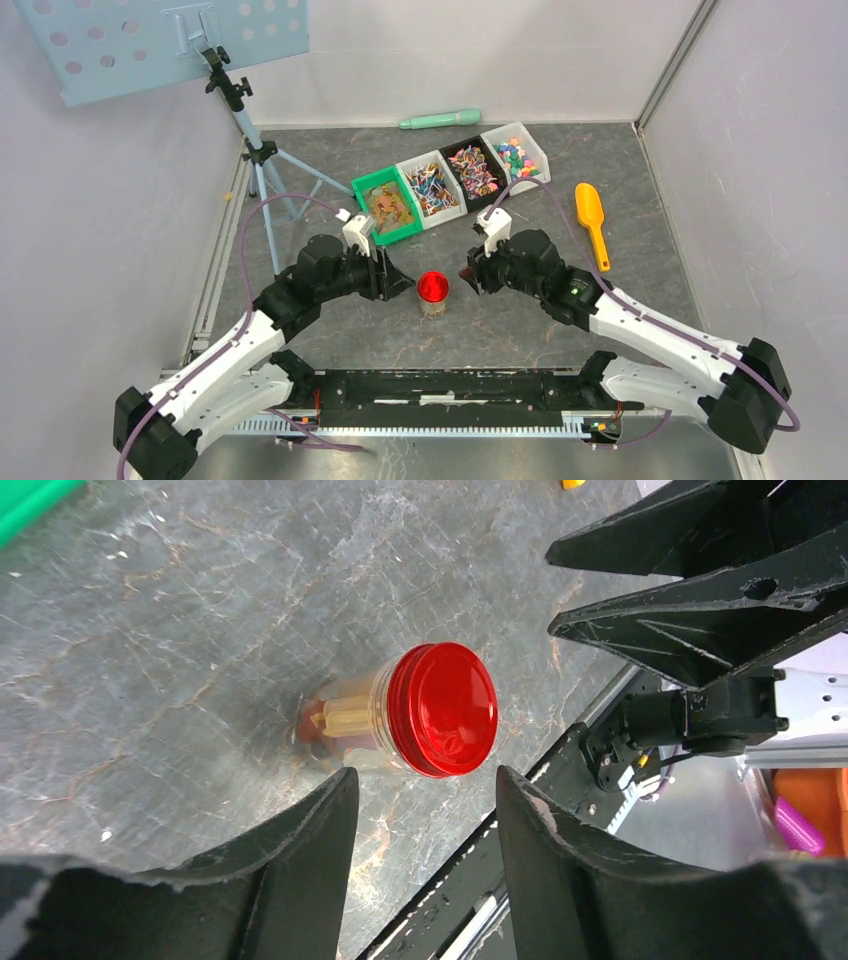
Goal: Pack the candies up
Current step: Close the bottle lid on the packing bottle.
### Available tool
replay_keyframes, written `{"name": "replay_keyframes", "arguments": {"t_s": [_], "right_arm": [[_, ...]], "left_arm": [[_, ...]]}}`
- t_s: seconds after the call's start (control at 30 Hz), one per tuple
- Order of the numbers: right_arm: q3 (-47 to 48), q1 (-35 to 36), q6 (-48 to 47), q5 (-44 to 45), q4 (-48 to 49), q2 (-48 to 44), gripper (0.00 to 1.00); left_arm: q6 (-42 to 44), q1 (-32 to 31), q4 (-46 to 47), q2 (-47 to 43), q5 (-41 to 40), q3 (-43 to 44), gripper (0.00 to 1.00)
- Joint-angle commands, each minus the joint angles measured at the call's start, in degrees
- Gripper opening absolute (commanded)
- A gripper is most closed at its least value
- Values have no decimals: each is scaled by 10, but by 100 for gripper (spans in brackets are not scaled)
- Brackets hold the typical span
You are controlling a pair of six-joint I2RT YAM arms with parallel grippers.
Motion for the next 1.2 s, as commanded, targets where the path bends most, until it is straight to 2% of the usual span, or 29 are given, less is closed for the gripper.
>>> {"name": "replay_keyframes", "arguments": {"t_s": [0.0, 0.17, 0.53, 0.8, 0.97, 1.07, 1.17], "right_arm": [[-14, -17, 22, -117, 97, 24, 48], [-18, -27, 38, -158, 143, 53, 41], [-14, -35, 26, -163, 144, 97, 43], [-17, -40, 25, -184, 149, 133, 41], [-38, -44, 29, -187, 165, 140, 38], [-40, -47, 31, -192, 167, 146, 35], [-26, -51, 38, -198, 163, 141, 40]], "left_arm": [[-38, 2, 92, 31, 40, -13, 58], [-40, 2, 111, 77, 51, -10, 53], [-33, 2, 136, 137, 58, -23, 51], [-29, 2, 128, 172, 39, -43, 40], [-33, 2, 128, 163, 40, -43, 40], [-36, 2, 127, 153, 45, -42, 44], [-45, 2, 130, 144, 61, -38, 49]]}}
